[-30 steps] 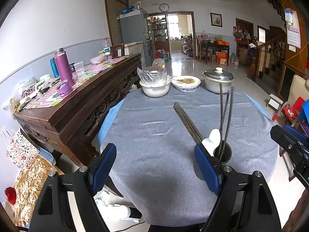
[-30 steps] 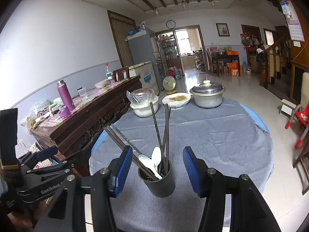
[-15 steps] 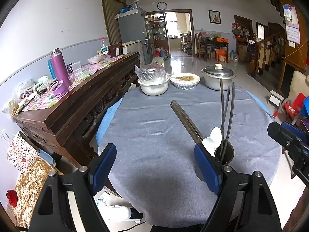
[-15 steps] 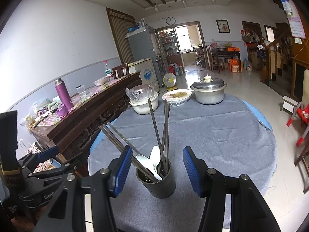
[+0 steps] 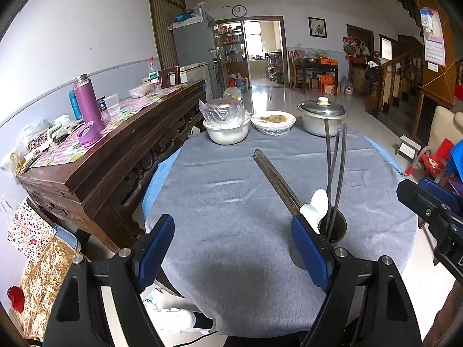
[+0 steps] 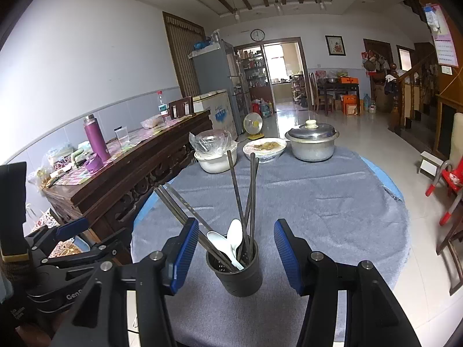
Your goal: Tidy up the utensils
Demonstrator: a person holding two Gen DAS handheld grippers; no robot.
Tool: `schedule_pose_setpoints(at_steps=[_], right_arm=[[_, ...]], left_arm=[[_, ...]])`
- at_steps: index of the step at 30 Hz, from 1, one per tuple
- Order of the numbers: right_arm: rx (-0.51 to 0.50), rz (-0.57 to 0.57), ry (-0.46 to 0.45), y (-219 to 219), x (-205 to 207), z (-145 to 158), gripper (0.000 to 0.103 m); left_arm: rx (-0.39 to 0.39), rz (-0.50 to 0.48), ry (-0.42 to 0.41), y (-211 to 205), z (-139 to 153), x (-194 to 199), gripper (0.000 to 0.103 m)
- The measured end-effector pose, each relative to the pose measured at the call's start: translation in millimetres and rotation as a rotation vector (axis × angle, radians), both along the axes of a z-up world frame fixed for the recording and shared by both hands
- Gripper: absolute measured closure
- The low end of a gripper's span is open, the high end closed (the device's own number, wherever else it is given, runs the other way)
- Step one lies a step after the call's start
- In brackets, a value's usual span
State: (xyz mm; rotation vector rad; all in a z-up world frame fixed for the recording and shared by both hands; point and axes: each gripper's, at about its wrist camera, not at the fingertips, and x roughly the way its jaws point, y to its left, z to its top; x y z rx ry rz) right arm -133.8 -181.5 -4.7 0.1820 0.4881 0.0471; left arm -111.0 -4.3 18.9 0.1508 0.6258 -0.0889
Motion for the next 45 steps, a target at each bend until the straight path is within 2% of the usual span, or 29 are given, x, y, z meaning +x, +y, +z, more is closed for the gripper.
schedule_pose_setpoints(at_steps=[27, 45], right_arm=[[-0.049, -0.023, -0.022, 21.5, -24.7, 7.5, 0.045], [-0.051, -0.025, -0.005, 25.8, -13.7, 1.4, 0.045]], left_arm=[[-0.028, -0.019, -0.044, 18.2, 8.6, -21.9, 0.02], [-0.037, -0.008, -0.037, 24.4, 1.9, -12.2, 0.02]])
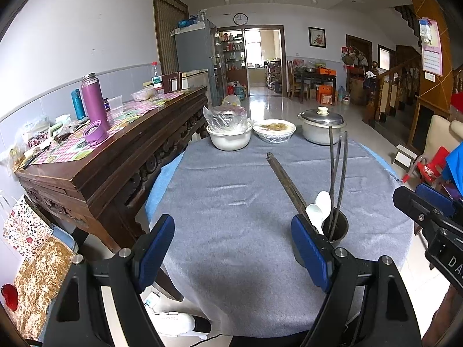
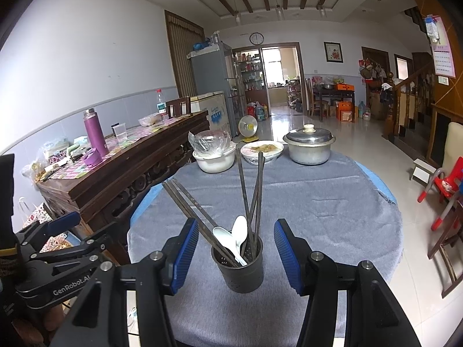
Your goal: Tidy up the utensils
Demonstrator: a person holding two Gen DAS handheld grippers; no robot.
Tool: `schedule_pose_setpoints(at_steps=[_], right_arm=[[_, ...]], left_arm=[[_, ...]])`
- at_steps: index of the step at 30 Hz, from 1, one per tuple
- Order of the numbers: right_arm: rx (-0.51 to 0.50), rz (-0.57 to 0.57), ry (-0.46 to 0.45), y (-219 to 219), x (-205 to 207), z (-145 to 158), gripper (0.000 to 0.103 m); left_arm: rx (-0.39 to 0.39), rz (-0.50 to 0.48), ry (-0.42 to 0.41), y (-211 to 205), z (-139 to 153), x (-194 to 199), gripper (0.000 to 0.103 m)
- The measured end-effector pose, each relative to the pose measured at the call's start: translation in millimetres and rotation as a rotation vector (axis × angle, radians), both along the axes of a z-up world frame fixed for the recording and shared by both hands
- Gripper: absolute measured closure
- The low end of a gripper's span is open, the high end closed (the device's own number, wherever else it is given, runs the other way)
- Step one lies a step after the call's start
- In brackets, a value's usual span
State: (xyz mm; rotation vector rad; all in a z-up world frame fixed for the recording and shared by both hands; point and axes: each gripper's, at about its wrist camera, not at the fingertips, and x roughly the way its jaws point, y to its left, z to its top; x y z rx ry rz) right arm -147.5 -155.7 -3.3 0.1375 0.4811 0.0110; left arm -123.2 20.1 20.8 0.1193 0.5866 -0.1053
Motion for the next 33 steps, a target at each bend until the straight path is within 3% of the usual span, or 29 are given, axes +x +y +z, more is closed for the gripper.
schedule_pose_setpoints(at_steps=[33], right_arm=[[0.044, 0.026, 0.023, -20.7, 35.9, -14.2, 0.045]], left_arm=[[0.041, 0.005, 0.014, -17.2, -4.2, 16.9, 0.02]])
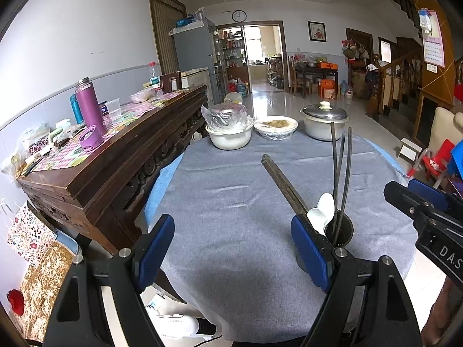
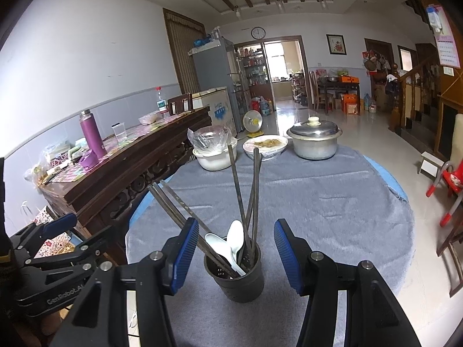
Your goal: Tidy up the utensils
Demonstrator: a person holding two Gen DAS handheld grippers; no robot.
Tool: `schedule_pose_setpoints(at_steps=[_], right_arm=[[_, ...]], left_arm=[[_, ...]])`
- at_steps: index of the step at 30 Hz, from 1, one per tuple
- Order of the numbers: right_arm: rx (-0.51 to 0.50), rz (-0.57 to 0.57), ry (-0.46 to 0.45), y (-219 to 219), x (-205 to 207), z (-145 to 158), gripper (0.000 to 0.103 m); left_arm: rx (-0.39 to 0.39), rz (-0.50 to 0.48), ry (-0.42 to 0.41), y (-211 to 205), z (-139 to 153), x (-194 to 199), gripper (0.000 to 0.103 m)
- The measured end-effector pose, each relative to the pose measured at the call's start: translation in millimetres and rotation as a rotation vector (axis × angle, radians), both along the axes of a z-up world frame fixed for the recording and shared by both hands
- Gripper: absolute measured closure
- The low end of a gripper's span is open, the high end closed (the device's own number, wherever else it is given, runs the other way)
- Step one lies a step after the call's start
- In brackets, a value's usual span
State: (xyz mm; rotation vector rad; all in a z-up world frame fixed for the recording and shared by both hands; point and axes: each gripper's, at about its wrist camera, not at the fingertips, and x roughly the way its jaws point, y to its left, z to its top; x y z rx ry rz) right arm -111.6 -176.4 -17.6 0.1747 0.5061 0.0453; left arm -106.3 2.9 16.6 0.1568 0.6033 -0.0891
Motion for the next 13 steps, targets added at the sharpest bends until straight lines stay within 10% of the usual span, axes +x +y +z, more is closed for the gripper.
schedule_pose_setpoints(at_steps=[13], right_arm=[[0.01, -0.071, 0.067, -35.9, 33.3, -31.5, 0.044]], left_arm=[[-0.031, -0.017, 0.08, 4.4, -26.2, 41.7, 0.02]])
